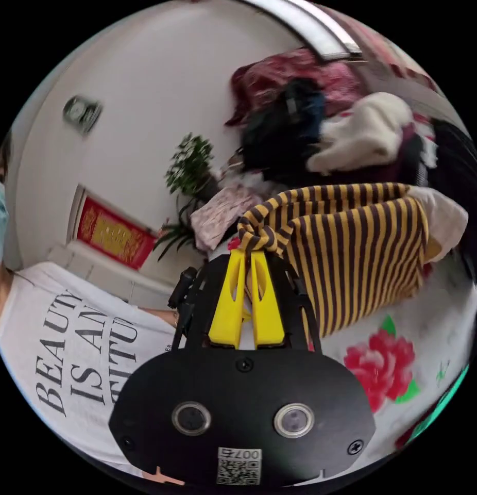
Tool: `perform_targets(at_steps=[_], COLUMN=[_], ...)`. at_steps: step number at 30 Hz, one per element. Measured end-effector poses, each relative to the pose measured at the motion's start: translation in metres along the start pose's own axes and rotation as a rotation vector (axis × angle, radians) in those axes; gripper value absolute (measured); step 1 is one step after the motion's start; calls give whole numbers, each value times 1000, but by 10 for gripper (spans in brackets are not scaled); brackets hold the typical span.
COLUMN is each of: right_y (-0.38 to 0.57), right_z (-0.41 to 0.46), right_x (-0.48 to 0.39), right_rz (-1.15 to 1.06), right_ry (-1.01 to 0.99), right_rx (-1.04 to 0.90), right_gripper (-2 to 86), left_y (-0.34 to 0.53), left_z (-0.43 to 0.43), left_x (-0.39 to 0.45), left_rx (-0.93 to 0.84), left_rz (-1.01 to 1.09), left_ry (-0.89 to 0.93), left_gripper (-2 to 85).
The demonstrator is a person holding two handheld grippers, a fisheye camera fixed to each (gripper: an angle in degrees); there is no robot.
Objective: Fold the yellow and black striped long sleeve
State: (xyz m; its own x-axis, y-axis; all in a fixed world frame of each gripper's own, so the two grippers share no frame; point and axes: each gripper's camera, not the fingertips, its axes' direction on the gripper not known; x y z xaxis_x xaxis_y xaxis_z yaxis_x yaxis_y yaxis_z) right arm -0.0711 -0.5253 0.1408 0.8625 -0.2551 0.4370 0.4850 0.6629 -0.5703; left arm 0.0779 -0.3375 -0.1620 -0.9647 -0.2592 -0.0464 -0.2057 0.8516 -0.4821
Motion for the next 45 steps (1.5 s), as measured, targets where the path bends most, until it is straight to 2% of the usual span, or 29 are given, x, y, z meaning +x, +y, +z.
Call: perform_targets(at_steps=[4, 7, 9, 12, 14, 19, 22, 24, 27, 31, 32, 38, 45], right_y=[-32, -18, -6, 14, 34, 103, 134, 135, 121, 110, 113, 151, 255], right_z=[126, 200, 218, 193, 145, 56, 43, 49, 67, 113, 113, 83, 6], right_x=[-36, -24, -5, 29, 63, 129, 152, 161, 173, 191, 187, 146, 111], right_rz=[-132, -64, 46, 162, 269, 578, 701, 719, 706, 747, 736, 642, 692], right_ry=[-116, -187, -232, -249, -187, -61, -91, -121, -112, -208, -172, -203, -212], right_rx=[-240, -387, -430, -354, -224, 31, 129, 163, 203, 73, 70, 118, 299], right_gripper=[9, 24, 37, 55, 69, 97, 108, 114, 123, 101, 90, 56, 38], left_y=[64, 92, 98, 93, 83, 55, 38, 28, 19, 19, 18, -2, -49], left_z=[-49, -72, -84, -94, -92, -80, -76, -74, -64, -59, -62, -94, -81], left_x=[-85, -132, -153, -180, -193, -236, -248, -255, -271, -286, -284, -236, -113], left_rx=[96, 147, 185, 229, 219, 244, 215, 195, 158, 152, 153, 171, 65], left_rz=[-283, -416, -457, -460, -446, -464, -451, -457, -518, -574, -562, -380, -109], left_ry=[-30, -32, 3, 67, 95, 333, 361, 359, 336, 388, 377, 346, 352], left_gripper=[13, 45, 64, 93, 118, 195, 196, 179, 107, 76, 73, 65, 62])
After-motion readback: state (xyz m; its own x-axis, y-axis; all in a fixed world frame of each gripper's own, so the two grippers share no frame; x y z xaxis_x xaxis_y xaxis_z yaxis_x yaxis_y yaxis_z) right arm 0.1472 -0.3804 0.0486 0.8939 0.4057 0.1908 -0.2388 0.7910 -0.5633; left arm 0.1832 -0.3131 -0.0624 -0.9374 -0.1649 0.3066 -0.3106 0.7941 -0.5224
